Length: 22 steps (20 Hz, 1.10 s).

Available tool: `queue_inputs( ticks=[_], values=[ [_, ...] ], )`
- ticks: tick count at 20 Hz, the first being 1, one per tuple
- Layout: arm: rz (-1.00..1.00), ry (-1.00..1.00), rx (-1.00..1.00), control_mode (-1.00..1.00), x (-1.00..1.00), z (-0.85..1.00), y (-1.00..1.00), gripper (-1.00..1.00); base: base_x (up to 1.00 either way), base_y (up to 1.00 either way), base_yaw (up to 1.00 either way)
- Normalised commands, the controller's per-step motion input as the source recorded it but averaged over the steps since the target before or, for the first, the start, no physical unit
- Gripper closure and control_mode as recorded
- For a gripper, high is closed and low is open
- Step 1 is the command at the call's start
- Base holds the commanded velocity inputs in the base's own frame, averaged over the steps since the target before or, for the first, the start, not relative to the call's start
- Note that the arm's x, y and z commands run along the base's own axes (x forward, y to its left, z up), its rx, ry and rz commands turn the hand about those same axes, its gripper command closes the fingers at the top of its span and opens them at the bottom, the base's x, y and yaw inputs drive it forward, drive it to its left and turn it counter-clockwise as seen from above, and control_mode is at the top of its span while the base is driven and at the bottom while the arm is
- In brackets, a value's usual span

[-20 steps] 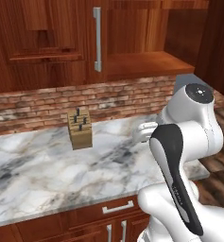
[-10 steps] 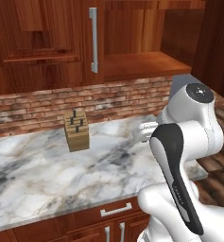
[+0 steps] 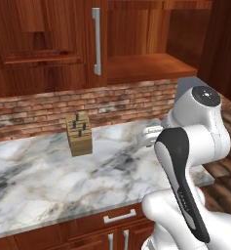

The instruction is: Open the cabinet. Pick the dish brush and place it next to the sink. Then close the cabinet.

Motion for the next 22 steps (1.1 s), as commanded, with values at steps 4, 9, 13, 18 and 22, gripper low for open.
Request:
queue_inputs(
  ticks=[4, 9, 13, 18, 22],
  values=[
    [0.0, 0.0, 0.0, -1.0, 0.0, 0.0, 0.0, -1.0, 0.0, 0.0, 0.0],
    [0.0, 0.0, 0.0, -1.0, 0.0, 0.0, 0.0, -1.0, 0.0, 0.0, 0.0],
    [0.0, 0.0, 0.0, -1.0, 0.0, 0.0, 0.0, -1.0, 0.0, 0.0, 0.0],
    [0.0, -0.01, 0.0, -1.0, -0.08, 0.0, 0.0, -1.0, 0.0, 0.0, 0.0],
    [0.0, -0.07, 0.0, -1.0, -0.34, 0.21, 0.0, -1.0, 0.0, 0.0, 0.0]
  ],
)
